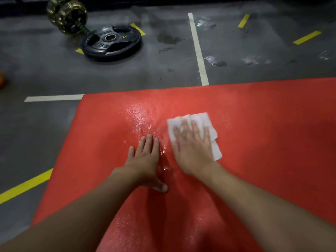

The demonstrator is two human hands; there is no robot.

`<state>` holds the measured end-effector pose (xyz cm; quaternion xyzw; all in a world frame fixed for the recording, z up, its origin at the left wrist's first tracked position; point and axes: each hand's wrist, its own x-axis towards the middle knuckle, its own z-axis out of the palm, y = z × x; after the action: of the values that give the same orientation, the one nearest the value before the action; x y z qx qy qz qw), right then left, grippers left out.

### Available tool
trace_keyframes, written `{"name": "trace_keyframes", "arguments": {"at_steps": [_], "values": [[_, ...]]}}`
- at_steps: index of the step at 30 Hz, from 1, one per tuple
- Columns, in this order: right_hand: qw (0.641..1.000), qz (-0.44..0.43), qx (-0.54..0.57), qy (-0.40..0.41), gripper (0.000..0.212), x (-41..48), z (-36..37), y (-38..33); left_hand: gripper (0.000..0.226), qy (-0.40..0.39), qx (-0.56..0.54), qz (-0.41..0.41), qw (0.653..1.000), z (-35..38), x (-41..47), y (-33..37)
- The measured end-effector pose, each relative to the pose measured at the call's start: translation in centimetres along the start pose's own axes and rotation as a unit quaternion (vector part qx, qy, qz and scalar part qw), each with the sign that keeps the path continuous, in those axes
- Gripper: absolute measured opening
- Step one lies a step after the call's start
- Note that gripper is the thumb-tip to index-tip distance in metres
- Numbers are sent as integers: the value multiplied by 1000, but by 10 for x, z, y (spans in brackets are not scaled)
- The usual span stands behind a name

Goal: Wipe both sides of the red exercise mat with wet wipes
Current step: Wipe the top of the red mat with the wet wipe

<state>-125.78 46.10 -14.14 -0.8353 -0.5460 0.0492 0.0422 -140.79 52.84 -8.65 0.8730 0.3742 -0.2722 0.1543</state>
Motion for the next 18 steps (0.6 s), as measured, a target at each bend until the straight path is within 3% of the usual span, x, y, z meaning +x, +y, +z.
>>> {"name": "trace_keyframes", "arguments": {"at_steps": [3, 4, 6, 8, 12, 13, 16, 18], "values": [[989, -143, -14, -39, 65, -12, -7, 13, 142, 36, -3, 0, 999, 8, -8, 4], [991, -127, -13, -38, 64, -5, -10, 26, 138, 39, -4, 2, 999, 11, -10, 4], [999, -11, -29, -23, 57, -2, -11, 36, 134, 27, -7, 8, 1000, 15, -15, 4], [999, 42, -32, -2, 57, -14, -3, 16, 143, 4, -1, 20, 1000, 16, -20, 3], [989, -138, -27, -42, 63, -37, -5, 15, 153, -24, 24, 36, 999, 21, -34, 1], [990, -135, -20, -43, 61, -33, -9, 27, 151, -17, 26, 36, 999, 25, -37, 2], [999, 27, -23, -14, 56, -41, -6, 31, 147, 14, 26, 27, 999, 31, -43, 6], [1000, 10, -28, -8, 59, -60, 2, 3, 144, 30, 28, 20, 999, 32, -44, 7]]}}
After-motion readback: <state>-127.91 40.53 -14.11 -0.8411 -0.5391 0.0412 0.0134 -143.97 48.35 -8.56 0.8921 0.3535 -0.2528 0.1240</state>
